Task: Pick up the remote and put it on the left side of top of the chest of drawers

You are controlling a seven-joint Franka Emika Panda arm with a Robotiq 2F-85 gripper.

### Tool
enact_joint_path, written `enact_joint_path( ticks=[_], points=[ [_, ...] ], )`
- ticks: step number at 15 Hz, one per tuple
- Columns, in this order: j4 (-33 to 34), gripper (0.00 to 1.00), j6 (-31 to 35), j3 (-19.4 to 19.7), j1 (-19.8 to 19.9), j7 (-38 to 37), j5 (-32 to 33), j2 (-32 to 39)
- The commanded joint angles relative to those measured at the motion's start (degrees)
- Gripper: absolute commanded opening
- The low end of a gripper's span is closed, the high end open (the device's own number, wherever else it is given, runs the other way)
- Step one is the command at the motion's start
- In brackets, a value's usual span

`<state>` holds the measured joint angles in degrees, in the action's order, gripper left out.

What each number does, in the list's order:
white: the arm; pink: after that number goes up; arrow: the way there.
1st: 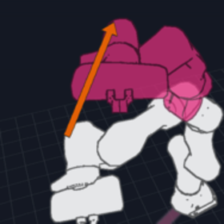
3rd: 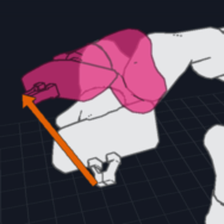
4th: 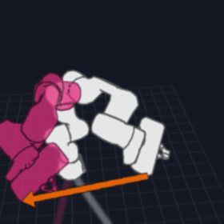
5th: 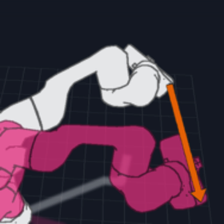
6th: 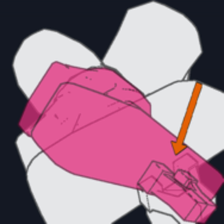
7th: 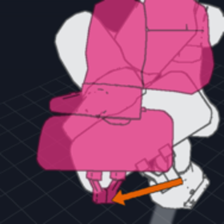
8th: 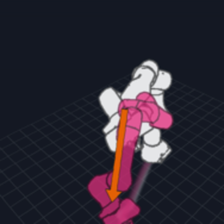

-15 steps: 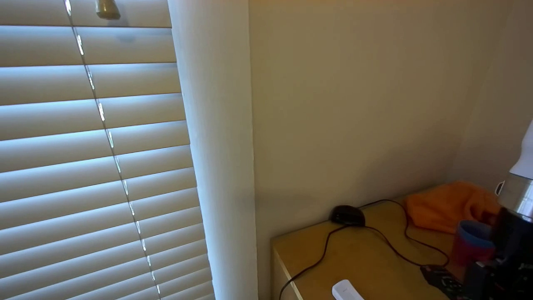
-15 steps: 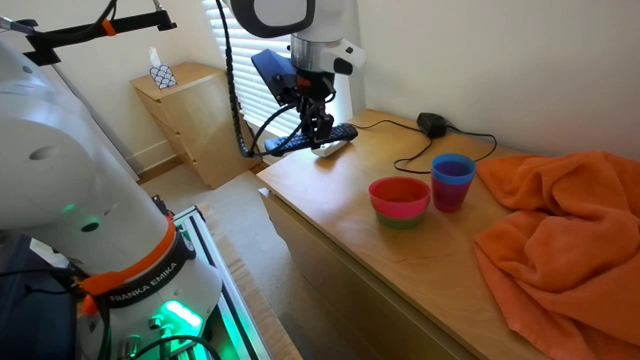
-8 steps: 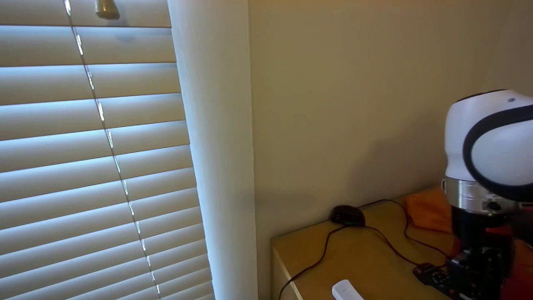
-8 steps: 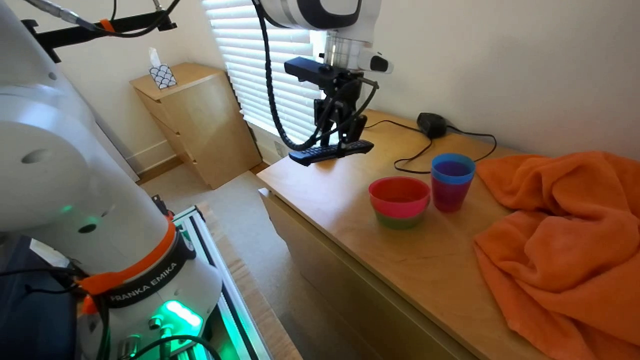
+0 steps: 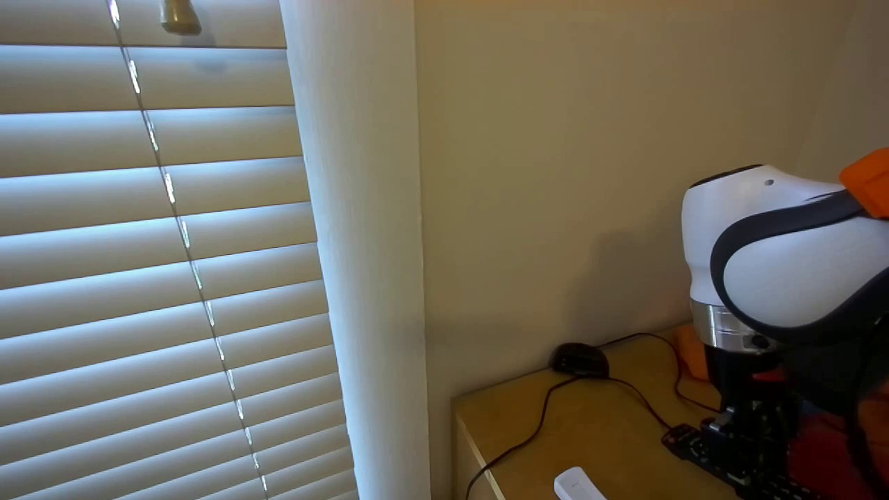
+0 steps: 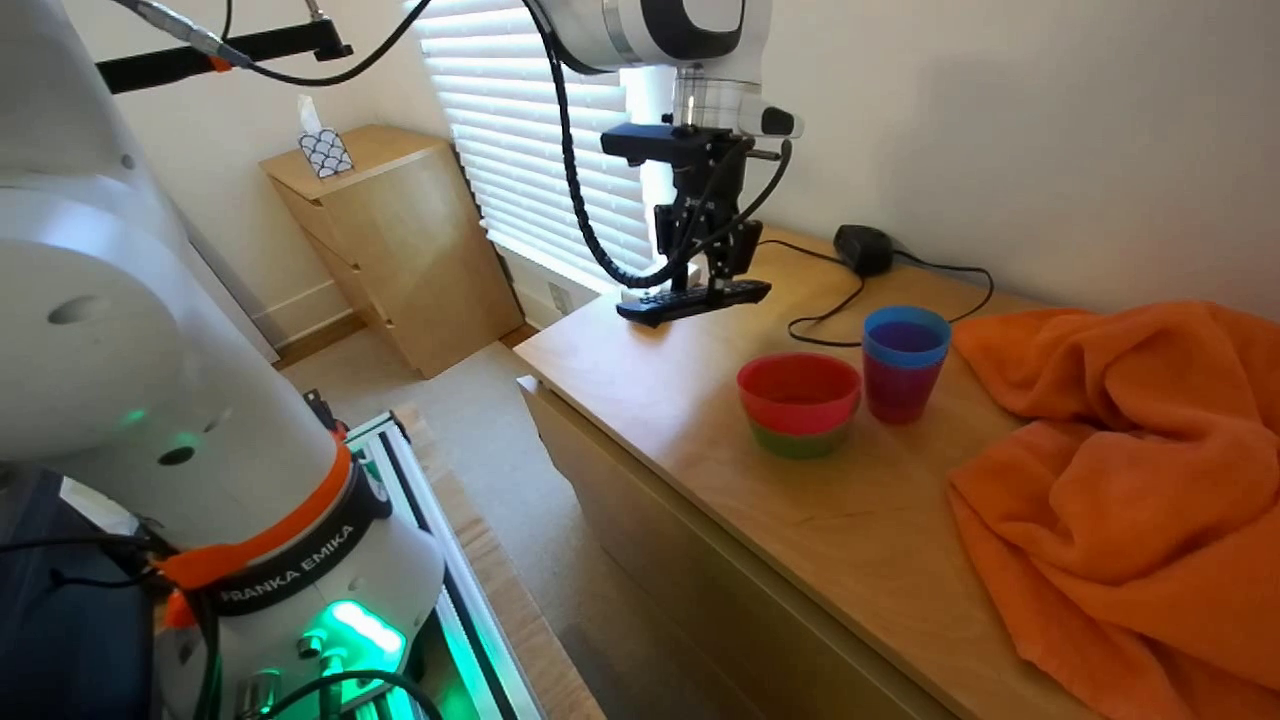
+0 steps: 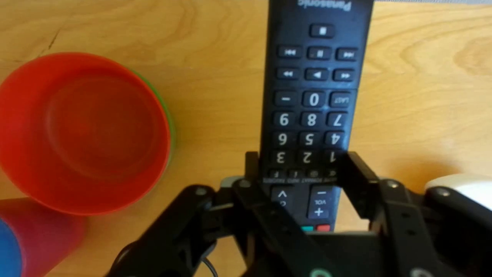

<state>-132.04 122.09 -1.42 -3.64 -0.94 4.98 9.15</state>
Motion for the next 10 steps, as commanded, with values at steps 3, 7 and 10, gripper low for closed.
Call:
enact_joint_path(
  ticks=[3, 7, 10],
  points=[
    [1.3, 0.30, 10.3, -0.4, -1.8, -4.5, 8.3, 2.8],
    [1.6, 0.30, 20.1, -1.1, -2.0, -3.4, 7.4, 5.3],
    [1.7, 0.30, 27.2, -2.5, -1.3, -0.8, 3.4, 7.1]
  ],
)
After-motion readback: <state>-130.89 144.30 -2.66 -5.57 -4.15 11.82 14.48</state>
